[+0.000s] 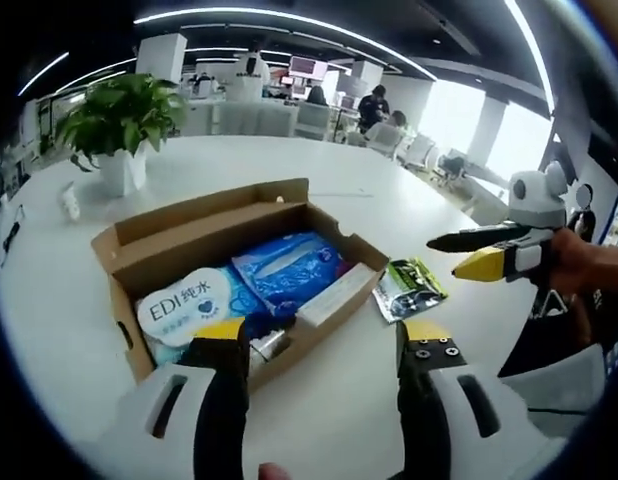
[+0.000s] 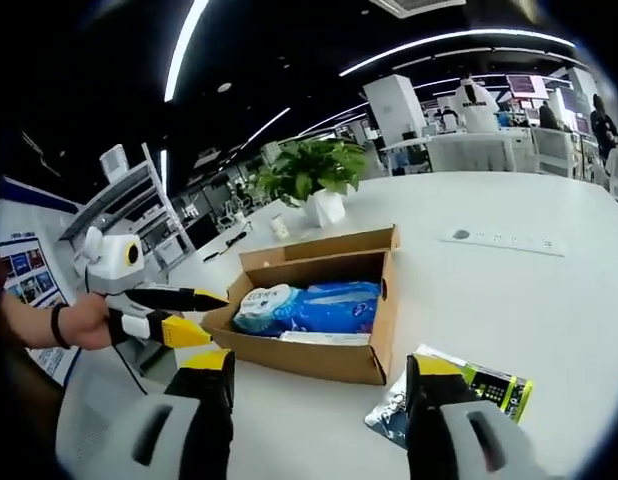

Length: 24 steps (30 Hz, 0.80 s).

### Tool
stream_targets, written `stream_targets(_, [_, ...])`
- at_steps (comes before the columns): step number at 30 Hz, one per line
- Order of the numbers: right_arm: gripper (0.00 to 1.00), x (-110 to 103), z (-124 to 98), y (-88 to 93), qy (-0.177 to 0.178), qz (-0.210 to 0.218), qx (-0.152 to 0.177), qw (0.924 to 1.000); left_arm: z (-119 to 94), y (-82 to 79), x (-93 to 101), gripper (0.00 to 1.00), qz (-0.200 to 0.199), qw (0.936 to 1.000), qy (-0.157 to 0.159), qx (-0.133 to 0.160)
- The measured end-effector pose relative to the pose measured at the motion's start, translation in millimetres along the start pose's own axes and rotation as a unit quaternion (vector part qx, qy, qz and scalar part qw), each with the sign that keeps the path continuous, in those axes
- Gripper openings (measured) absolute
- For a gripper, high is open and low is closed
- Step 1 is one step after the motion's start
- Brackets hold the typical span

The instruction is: Operate the shoe box by opening the lid, removing the specified soft item, and placing it in the target area until the item is outside and the box remains undamaged.

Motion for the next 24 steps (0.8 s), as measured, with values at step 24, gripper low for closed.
stream_targets(24, [0.71,-24,48,-20.9,-0.049,-0.031,-0.045,0.9973,-9,-11.9,-66.2,0.60,0.049,0.9985,-0.016,-0.018])
Point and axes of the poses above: the point that each gripper's makers call its tool centre point, and the gripper's own axes: z roughly forward along the fingers, x roughly to its right, y roughly out of its underside, the point moved 10 cm from there along -z, roughly backward along the fingers, and after that the axes turned 8 degrees about -y, right-handed, at the moved point
